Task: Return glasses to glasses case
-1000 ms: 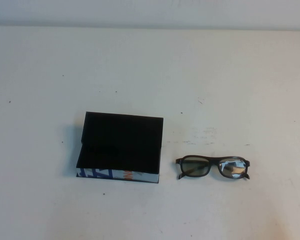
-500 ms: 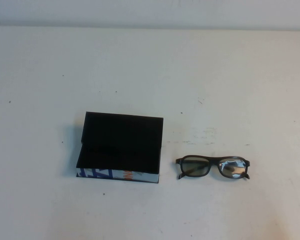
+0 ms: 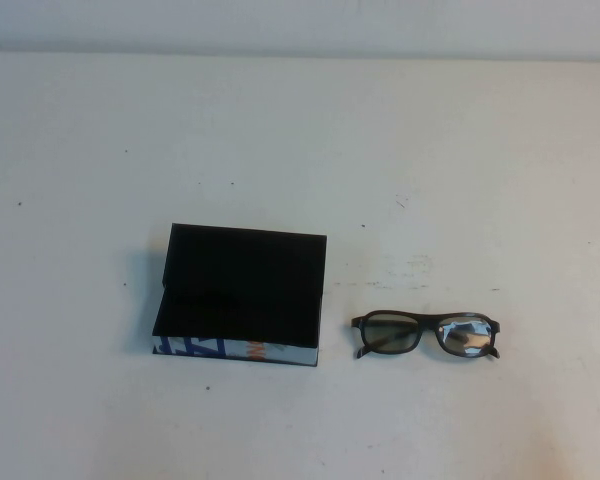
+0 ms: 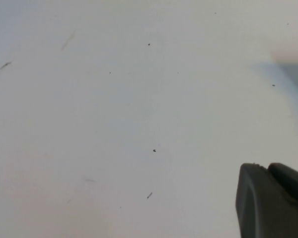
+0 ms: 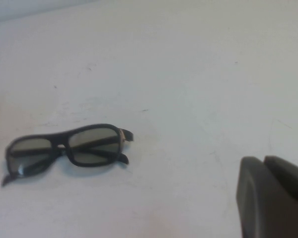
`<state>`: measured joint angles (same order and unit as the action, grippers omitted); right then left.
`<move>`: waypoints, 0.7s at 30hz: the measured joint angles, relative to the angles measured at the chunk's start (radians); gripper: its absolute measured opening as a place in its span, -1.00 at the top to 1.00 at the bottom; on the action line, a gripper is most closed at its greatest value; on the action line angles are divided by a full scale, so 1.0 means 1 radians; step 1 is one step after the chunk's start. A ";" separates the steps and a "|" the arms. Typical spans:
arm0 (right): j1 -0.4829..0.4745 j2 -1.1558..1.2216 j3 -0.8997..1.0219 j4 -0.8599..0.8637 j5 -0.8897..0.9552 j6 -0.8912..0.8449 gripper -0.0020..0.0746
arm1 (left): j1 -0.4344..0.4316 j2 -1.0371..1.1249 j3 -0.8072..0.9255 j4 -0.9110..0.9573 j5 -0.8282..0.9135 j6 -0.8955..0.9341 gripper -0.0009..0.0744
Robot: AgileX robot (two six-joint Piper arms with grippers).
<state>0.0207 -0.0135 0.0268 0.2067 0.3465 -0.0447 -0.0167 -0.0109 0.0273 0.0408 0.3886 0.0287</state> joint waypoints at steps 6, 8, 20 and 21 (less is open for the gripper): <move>0.000 0.000 0.000 0.314 -0.113 0.000 0.98 | 0.000 0.000 0.000 0.000 0.000 0.000 0.99; 0.000 0.000 0.000 0.417 -0.168 0.000 0.98 | 0.000 0.000 0.000 0.000 0.000 0.000 0.99; 0.000 0.000 -0.042 0.689 -0.098 -0.015 0.98 | 0.000 0.000 0.000 0.000 0.000 0.000 0.99; 0.000 0.013 -0.074 0.689 -0.046 -0.015 0.98 | 0.000 0.000 0.000 0.000 0.000 0.000 0.99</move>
<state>0.0207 -0.0008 -0.0469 0.8961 0.3000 -0.0597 -0.0167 -0.0109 0.0273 0.0408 0.3886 0.0287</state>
